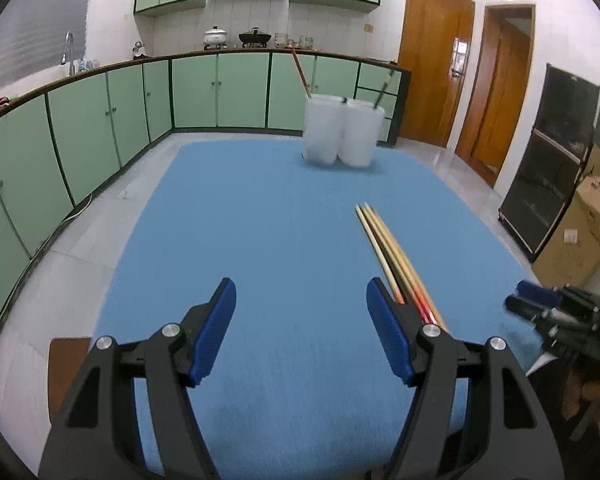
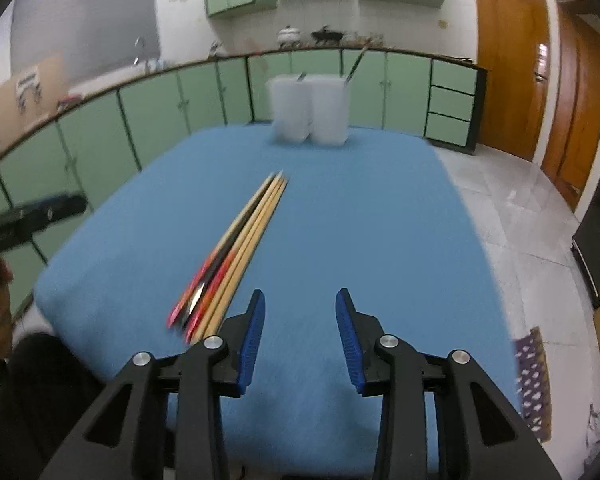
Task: Organize utensils
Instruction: 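Withdraw both tools back toward the remaining chopsticks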
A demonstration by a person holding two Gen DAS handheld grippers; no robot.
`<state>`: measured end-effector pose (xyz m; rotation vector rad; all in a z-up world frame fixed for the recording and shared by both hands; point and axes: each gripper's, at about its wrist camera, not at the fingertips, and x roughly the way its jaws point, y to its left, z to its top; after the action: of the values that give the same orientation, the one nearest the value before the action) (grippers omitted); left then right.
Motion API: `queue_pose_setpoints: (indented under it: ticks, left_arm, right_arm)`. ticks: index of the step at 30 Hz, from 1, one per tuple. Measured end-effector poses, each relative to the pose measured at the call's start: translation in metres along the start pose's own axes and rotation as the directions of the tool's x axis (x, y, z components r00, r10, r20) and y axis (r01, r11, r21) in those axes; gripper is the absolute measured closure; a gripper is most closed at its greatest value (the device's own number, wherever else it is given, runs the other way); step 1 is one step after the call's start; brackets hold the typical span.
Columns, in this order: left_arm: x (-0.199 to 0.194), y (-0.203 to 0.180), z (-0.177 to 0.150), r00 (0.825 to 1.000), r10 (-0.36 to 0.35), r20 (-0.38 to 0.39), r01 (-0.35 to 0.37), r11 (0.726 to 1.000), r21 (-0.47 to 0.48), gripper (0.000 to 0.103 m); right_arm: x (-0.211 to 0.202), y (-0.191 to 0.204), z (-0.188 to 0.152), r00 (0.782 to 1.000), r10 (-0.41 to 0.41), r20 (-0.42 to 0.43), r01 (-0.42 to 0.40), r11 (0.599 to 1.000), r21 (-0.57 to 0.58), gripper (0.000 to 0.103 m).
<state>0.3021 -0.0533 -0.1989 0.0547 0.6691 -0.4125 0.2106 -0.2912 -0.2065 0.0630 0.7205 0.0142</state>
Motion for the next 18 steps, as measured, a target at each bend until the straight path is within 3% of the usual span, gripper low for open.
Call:
queue_pose_setpoints:
  ticks: [4,11,18]
  left_arm:
    - [0.000,-0.006,-0.027,1.000,-0.008,-0.025,0.008,1.000,-0.012,0.036]
    - [0.010,-0.025,-0.062,0.998,-0.015,-0.066,0.017,1.000,0.019,0.035]
    - [0.015,-0.015,-0.065,0.997,-0.009,-0.077,0.007,1.000,-0.023,0.036]
  right_arm:
    - [0.007,0.022,-0.022,1.000,0.012,-0.027,-0.014,0.999,-0.051,0.066]
    - [0.018,0.038,-0.029,1.000,0.023,-0.020,-0.025,0.996,-0.089,0.062]
    - [0.029,0.040,-0.025,1.000,0.022,0.015,-0.020,0.993,-0.117,0.062]
